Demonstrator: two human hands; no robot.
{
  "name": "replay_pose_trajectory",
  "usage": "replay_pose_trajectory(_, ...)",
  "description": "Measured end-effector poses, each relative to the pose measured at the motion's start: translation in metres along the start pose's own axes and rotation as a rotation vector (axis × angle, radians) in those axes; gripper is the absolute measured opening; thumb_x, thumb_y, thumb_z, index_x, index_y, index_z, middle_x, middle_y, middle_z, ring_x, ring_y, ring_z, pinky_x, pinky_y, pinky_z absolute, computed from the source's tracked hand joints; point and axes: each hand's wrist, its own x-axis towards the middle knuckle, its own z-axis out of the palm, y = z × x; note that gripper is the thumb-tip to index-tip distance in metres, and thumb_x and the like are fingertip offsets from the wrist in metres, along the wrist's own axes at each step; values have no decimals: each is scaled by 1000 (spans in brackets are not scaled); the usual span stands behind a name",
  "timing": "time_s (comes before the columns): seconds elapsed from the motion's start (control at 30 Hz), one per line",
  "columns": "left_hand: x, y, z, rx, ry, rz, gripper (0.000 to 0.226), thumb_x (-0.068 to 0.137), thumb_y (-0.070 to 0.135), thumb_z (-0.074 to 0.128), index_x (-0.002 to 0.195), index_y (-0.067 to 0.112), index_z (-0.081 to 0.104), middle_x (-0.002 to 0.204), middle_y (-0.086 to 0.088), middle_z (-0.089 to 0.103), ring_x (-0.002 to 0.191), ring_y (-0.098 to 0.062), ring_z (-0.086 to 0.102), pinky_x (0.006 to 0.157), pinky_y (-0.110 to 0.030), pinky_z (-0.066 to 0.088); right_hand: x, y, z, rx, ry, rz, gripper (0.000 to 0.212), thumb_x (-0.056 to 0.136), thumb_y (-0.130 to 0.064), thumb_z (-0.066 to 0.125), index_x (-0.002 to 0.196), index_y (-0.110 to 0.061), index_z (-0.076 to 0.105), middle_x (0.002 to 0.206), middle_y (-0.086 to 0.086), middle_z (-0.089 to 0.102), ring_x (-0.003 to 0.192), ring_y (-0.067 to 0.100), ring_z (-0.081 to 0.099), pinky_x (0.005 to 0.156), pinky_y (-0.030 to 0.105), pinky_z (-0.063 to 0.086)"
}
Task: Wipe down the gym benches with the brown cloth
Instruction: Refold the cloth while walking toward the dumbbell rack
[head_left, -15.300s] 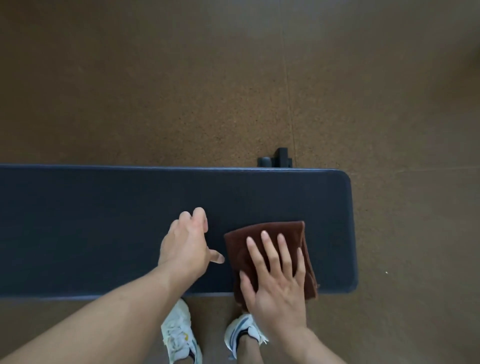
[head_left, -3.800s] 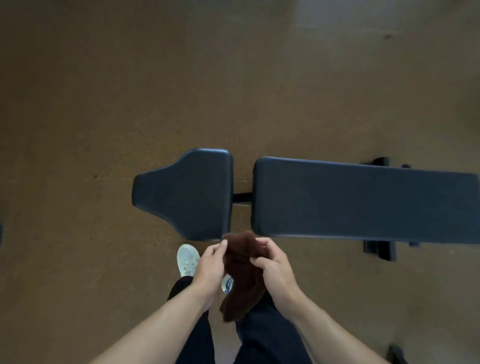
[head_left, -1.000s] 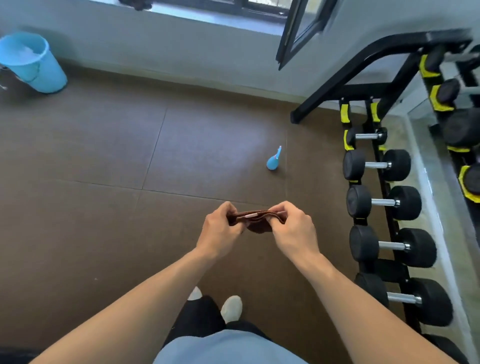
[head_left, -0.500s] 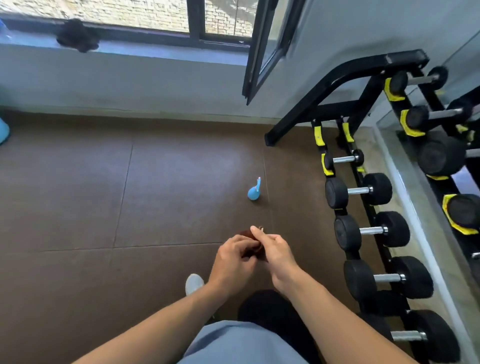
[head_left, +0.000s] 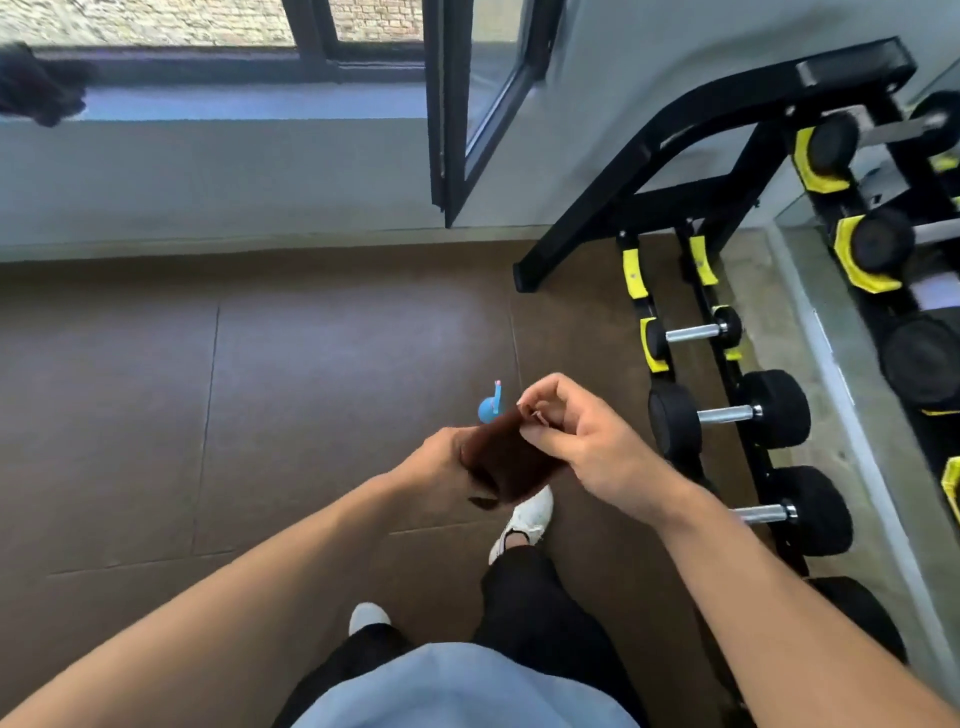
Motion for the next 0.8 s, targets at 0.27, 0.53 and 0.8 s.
replay_pose_trajectory(0.27, 137, -33, 11, -416, -59, -468, 29, 77, 31, 85, 94, 10, 75, 84, -11, 76, 77, -28, 72, 78, -41, 59, 153, 71, -171, 462, 489, 183, 17, 103, -3, 56, 103, -18, 64, 99, 4, 71, 95, 18, 66, 94, 36, 55)
replay_pose_trajectory(0.53, 311, -158, 23, -318, 365, -618, 58, 49, 54, 89, 87, 12, 77, 78, -10, 77, 69, -25, 69, 67, -43, 58, 293, 318, -178, 289, 717, 584, 9, 102, -18, 67, 110, -19, 63, 123, 7, 70, 105, 21, 65, 89, 34, 54)
replay_pose_trajectory(0.8, 446, -280, 51, -235, 541, -583, 21, 88, 20, 76, 108, 14, 77, 97, -5, 75, 89, -20, 70, 85, -33, 57, 396, 469, -139, 477, 751, 709, 16, 104, -11, 62, 120, -15, 61, 111, 9, 66, 90, 19, 66, 70, 32, 55)
